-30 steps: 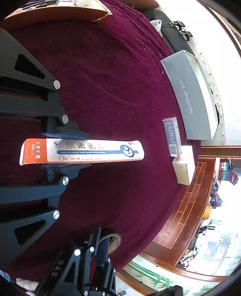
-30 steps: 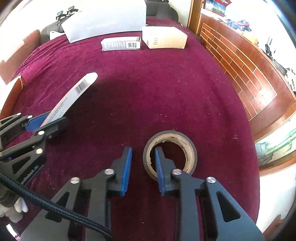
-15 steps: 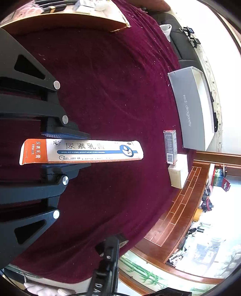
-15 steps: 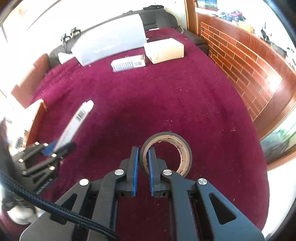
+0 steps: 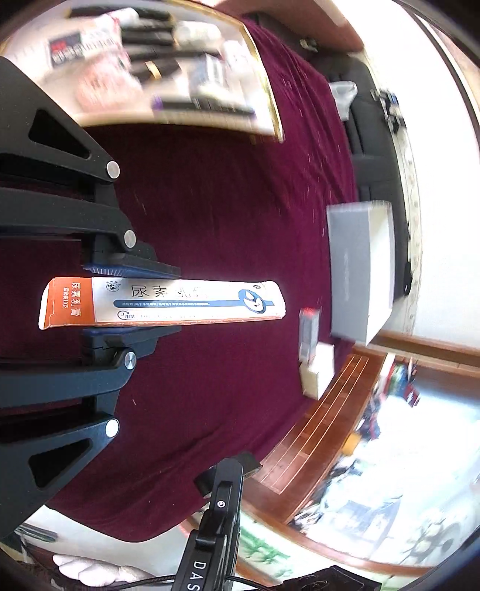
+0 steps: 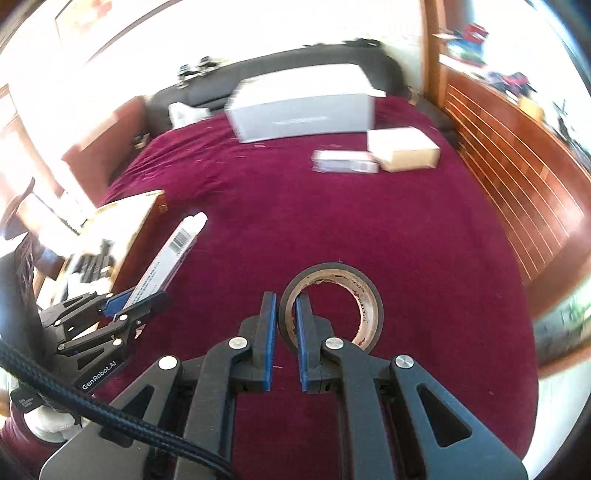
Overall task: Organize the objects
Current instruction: 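Carry the tape roll and white-orange ointment box over the tray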
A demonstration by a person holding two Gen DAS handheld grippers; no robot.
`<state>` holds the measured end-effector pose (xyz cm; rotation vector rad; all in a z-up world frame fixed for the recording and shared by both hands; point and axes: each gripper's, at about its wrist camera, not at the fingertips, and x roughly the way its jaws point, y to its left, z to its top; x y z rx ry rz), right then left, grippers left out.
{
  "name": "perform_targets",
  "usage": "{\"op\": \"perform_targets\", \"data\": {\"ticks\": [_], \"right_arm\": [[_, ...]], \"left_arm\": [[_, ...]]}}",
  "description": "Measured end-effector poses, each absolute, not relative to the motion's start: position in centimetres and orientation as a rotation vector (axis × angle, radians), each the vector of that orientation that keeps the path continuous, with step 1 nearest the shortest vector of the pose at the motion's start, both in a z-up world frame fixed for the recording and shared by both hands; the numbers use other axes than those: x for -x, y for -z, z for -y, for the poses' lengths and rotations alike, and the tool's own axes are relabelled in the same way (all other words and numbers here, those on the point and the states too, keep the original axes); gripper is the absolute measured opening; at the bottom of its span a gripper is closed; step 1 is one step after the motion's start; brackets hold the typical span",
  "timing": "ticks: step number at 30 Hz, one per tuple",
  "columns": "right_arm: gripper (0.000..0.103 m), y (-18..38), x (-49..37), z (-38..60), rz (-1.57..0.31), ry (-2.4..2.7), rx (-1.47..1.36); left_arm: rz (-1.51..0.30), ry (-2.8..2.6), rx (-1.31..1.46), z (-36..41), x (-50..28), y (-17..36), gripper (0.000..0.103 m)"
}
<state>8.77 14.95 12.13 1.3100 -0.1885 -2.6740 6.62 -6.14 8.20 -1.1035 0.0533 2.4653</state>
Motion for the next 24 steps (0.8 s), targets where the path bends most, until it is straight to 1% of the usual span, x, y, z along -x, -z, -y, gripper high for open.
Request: {"op": "perform_targets", "data": {"ticks": [9, 14, 18, 22, 24], "right_arm": [[0.008, -13.8, -7.9, -3.9, 0.008, 2.514, -1.197], [0.008, -13.6, -8.1, 1.9, -0.067, 2.409, -1.166], [0.008, -13.0, -8.1, 5.3, -0.104, 2.347, -1.16], [0.008, -12.3, -8.0, 7.8, -0.127, 2.312, -1.171], [0.008, -12.1, -7.7, 8.8, -0.136, 2.299, -1.181]], "left_arm": [[0.018, -2.673, 1.121, 17.5, -8.3, -9.4, 0.017], [0.019, -2.735, 1.193, 22.0, -9.1, -8.1, 0.018], [0.015, -2.742, 1.265, 24.3, -10.2, -6.2, 0.018], [0.05, -2.709, 1.337, 25.3, -9.5, -4.3, 0.018], [0.064, -2.696, 1.322, 25.0, -8.8, -4.1, 0.018]]}}
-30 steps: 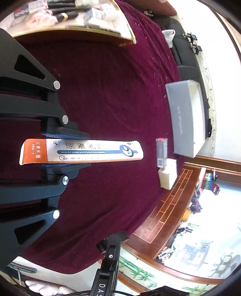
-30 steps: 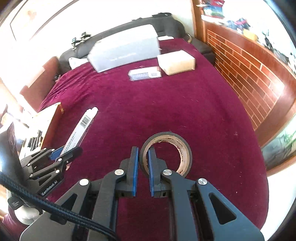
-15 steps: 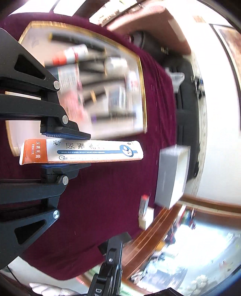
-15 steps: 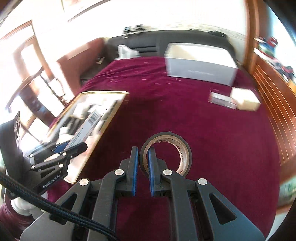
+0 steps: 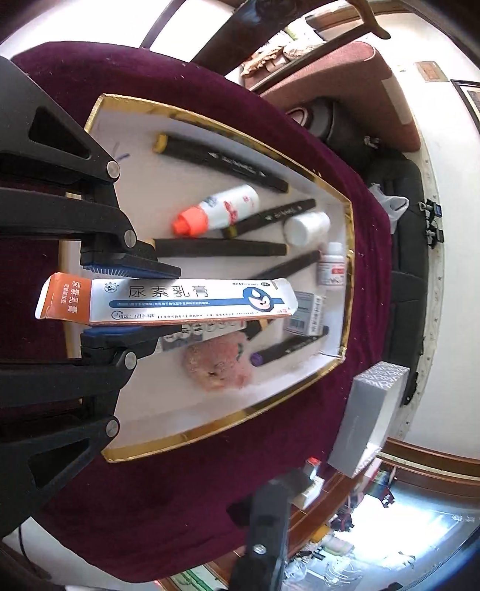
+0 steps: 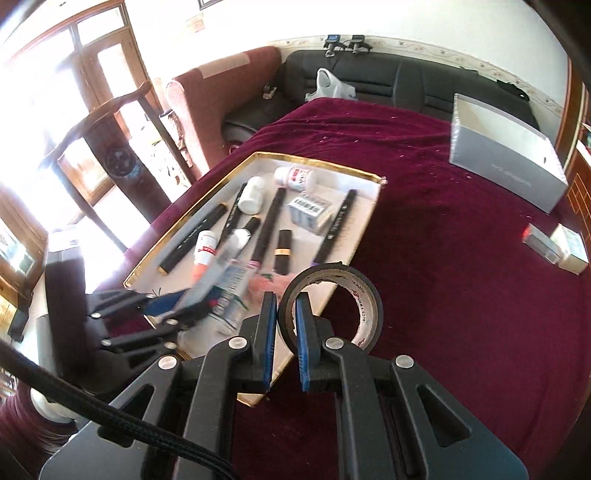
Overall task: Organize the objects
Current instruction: 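Carry the tape roll and white-orange ointment box over the tray, then open both grippers to drop the tape roll and ointment box into the tray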
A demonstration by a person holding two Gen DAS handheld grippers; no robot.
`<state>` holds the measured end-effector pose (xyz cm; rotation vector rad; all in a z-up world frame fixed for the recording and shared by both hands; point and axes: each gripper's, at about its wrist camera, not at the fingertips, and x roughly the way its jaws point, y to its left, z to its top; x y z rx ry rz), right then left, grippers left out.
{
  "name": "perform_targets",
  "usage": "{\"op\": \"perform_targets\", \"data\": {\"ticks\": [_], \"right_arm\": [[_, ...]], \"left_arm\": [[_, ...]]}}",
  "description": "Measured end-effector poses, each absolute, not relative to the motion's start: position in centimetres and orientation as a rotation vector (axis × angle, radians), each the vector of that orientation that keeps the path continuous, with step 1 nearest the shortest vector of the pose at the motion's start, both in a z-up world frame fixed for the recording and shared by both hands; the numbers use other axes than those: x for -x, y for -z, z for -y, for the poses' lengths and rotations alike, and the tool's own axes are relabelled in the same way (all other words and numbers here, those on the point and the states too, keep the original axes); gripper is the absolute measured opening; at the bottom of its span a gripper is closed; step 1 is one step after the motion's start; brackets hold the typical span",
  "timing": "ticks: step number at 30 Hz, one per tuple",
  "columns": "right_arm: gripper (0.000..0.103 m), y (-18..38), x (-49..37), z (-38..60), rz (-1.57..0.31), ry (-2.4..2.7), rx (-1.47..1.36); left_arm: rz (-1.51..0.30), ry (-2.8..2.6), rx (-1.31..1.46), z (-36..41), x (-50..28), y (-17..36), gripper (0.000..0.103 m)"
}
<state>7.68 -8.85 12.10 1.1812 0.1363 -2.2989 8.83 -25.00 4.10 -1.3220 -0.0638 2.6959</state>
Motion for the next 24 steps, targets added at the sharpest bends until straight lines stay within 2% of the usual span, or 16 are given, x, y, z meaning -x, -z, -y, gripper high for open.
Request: {"op": "perform_targets", "data": {"ticks": [5, 9, 13, 24], "right_arm": [[0.008, -11.4, -6.8, 10.5, -0.171, 2.291, -1.207], [0.008, -10.8, -5.9, 11.1, -0.167, 2.284, -1.239], [0.008, -9.9, -5.7, 11.7, -0.159, 2.226, -1.276], [0.009, -6.2, -7.4, 15.1, -0.213, 2.063, -1.341]], "left_arm": [[0.079, -2.682, 1.307, 24.6, -6.6, -4.0, 0.018], [0.16, -2.664, 1.316, 25.4, -4.7, -3.9, 0.018], [0.194, -2.686, 1.287, 27.2, -5.4, -4.6, 0.017], [0.103, -2.747, 1.344, 31.0, -8.8, -3.8, 0.018]]}}
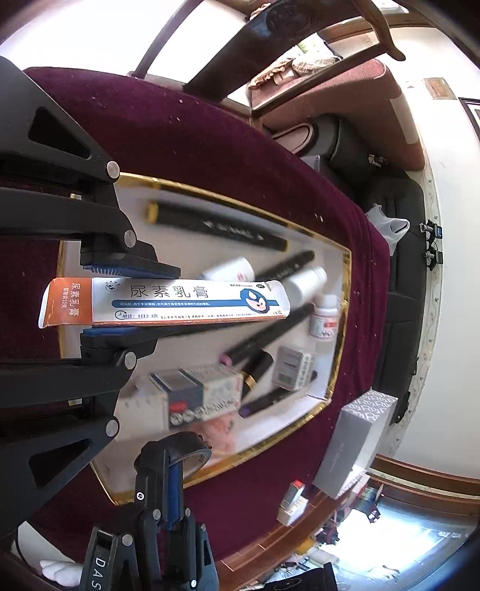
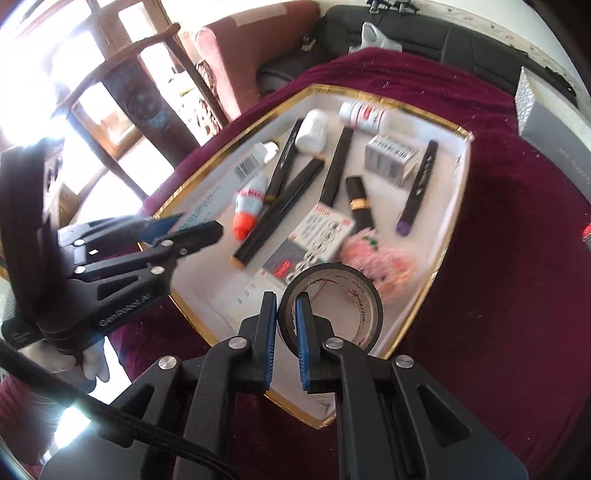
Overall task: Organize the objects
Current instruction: 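Open both grippers to drop the tape roll and ointment box into the tray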
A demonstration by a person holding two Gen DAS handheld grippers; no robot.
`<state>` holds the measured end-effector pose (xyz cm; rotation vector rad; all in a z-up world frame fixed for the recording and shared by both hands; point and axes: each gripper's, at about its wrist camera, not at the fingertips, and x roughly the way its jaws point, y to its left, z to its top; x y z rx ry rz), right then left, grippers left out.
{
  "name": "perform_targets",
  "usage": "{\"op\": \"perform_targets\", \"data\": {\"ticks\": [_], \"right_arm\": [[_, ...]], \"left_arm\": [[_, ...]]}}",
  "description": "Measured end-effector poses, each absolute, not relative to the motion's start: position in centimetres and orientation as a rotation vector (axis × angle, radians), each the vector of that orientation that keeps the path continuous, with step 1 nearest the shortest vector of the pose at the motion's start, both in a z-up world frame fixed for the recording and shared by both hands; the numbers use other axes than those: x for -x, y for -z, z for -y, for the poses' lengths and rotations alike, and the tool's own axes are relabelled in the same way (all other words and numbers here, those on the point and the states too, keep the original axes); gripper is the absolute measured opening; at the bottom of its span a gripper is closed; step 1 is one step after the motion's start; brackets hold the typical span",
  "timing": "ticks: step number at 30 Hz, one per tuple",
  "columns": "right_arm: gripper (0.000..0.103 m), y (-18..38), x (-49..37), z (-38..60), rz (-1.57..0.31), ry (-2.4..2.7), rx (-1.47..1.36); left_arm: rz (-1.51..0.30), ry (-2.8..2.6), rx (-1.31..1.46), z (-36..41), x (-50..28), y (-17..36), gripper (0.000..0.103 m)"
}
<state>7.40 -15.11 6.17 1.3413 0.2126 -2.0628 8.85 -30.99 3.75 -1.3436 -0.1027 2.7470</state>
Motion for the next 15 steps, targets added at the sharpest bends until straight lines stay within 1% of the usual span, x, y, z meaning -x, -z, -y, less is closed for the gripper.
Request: {"op": "perform_targets", "data": {"ticks": [3, 7, 11, 15], "right_arm": [[0.01, -5.1, -7.5, 15.5, -0.217, 2.045, -1.375], [0.01, -4.9, -7.6, 15.8, -0.246, 2.059, -1.378], [0.01, -4.9, -7.3, 15.8, -0.242, 2.065, -1.382], [0.01, -5.0, -7.2, 16.1, -0.246, 2.071, -1.378]], "left_arm": [[0.104, -2.744, 1.37, 31.4, -8.5, -3.1, 0.018], [0.086, -2.725, 1.402, 30.9, -7.8, -2.3, 0.018], [0.12, -2.712, 1.429, 30.9, -7.4, -1.6, 0.019], [0.206, -2.725, 1.447, 31.8, -6.9, -1.3, 0.02]]}}
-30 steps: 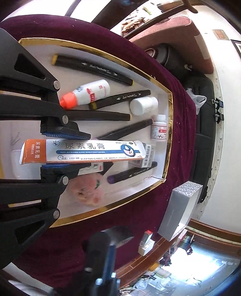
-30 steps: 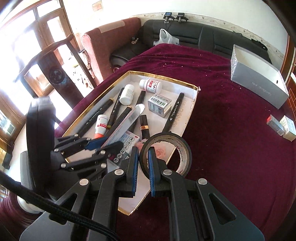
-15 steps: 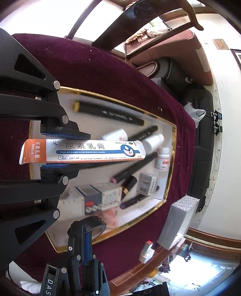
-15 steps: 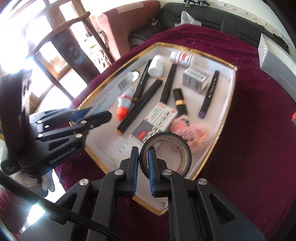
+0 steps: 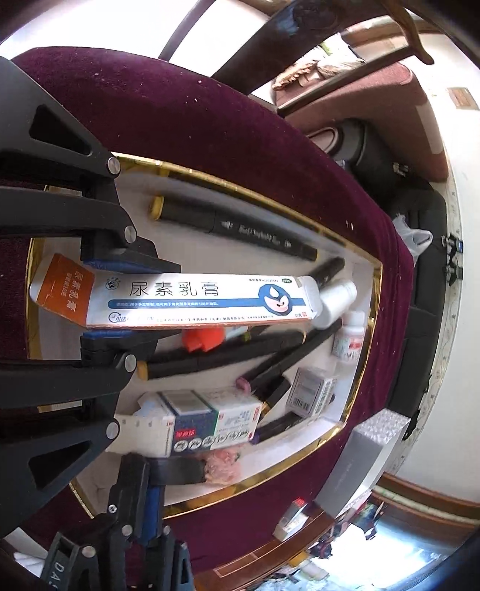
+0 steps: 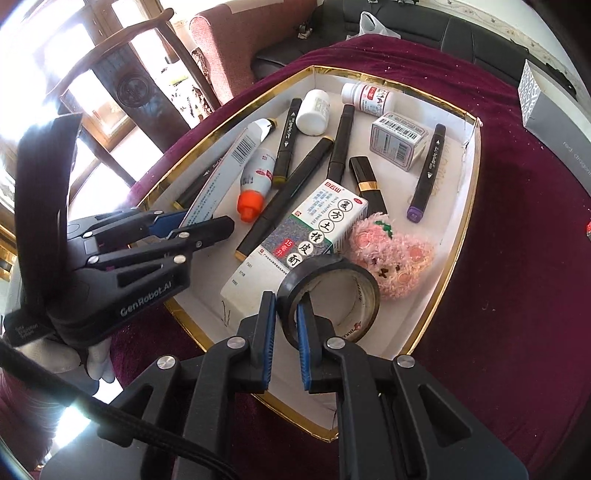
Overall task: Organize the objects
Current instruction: 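Open both grippers to drop the tape roll and ointment box into the tray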
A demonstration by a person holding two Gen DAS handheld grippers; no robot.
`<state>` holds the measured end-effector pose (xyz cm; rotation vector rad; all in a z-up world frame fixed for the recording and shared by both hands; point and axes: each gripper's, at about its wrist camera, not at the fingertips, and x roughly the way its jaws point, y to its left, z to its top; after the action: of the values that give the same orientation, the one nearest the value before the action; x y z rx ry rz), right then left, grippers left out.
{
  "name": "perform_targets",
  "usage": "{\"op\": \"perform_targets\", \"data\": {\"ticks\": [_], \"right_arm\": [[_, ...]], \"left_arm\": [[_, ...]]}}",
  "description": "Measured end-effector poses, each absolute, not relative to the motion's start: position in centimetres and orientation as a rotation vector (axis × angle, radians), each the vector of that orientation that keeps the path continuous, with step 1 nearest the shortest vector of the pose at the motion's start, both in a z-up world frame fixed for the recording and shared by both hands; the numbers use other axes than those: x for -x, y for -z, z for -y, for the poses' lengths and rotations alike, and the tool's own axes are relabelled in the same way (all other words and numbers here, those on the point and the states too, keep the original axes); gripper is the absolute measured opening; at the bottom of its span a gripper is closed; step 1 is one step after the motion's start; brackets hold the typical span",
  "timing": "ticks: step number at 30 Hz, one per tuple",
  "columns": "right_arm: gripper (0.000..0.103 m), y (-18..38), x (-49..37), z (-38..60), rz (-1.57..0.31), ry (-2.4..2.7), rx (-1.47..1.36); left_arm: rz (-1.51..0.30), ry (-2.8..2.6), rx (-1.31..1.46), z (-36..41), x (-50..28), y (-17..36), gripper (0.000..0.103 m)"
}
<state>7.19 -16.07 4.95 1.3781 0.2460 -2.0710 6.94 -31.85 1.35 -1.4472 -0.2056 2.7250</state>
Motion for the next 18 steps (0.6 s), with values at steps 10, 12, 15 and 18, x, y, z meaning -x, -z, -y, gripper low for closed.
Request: {"op": "perform_targets", "data": {"ticks": [10, 12, 15, 18], "right_arm": [[0.021, -4.6, -7.3, 16.8, -0.303, 2.114, -1.371], [0.025, -4.3, -7.4, 16.8, -0.312, 2.116, -1.38], [0.026, -4.6, -7.6, 16.6, -0.294, 2.122, -1.366], [0.048, -5.8, -8.0, 16.0, -0.266, 2.152, -1.308]], "left_arm": [[0.254, -2.703, 1.435, 31.7, -6.4, -1.3, 0.037], [0.257, -2.694, 1.428, 31.3, -6.5, -1.4, 0.043], [0.251, -2.705, 1.398, 30.9, -6.8, -1.8, 0.051], [0.232, -2.75, 1.353, 30.8, -7.4, -2.7, 0.057]]}}
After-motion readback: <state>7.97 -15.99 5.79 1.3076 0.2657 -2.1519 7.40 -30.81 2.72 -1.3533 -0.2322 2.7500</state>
